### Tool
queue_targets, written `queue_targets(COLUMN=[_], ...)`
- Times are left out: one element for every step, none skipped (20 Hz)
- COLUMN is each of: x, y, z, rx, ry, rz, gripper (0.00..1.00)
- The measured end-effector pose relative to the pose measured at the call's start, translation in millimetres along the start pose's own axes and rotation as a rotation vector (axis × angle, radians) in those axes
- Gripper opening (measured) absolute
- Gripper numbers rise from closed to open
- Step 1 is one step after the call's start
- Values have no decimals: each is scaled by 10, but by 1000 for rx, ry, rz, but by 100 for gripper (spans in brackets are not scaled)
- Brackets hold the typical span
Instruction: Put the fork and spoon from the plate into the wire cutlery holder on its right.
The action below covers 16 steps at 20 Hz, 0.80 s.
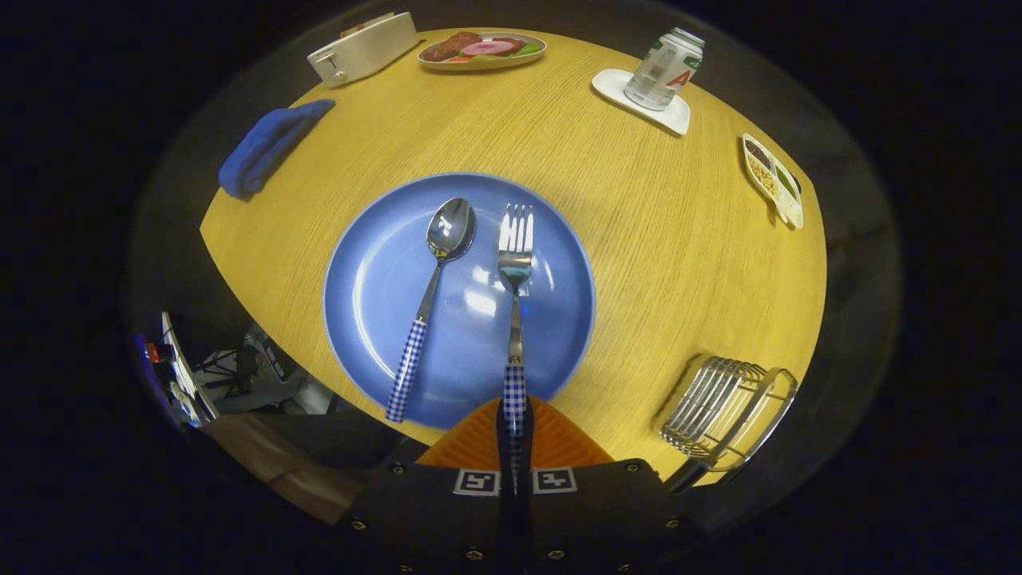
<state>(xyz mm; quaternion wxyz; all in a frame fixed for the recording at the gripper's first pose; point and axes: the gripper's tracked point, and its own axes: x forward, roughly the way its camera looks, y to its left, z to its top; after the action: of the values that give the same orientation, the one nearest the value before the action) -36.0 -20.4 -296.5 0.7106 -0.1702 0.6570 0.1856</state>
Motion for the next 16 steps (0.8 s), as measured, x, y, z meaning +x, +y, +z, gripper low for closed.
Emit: queue_targets(x=[-75,-139,-196,-250,-290,-339,-391,-451,-514,-591,-653,-724,-801,-865,-933,-984], y=[-101,-205,-268,-318,-353,-389,-429,-488,-559,-620,-654,-693,-755,-831,-898,-955], z=[-36,-84,-135,-193,-261,-341,-422,-487,-554,-621,-666,-718,-804,-878,-947,-1026], rx=[-8,-20,-26,-33,-40,-58,-79,-92,-95,-94,-83,-75,-78,-80,-77,-72], ry=[4,16,23,37,51,69,85,98,106,119,118,125,149,165,179,201], rz=[-21,-47,-57,-57,-53,-49,-49,-54,-63,-63,-49,-37,-36,-39,-37,-31], gripper=[1,1,0,1,1,1,1,1,1,1,1,1,1,1,1,1])
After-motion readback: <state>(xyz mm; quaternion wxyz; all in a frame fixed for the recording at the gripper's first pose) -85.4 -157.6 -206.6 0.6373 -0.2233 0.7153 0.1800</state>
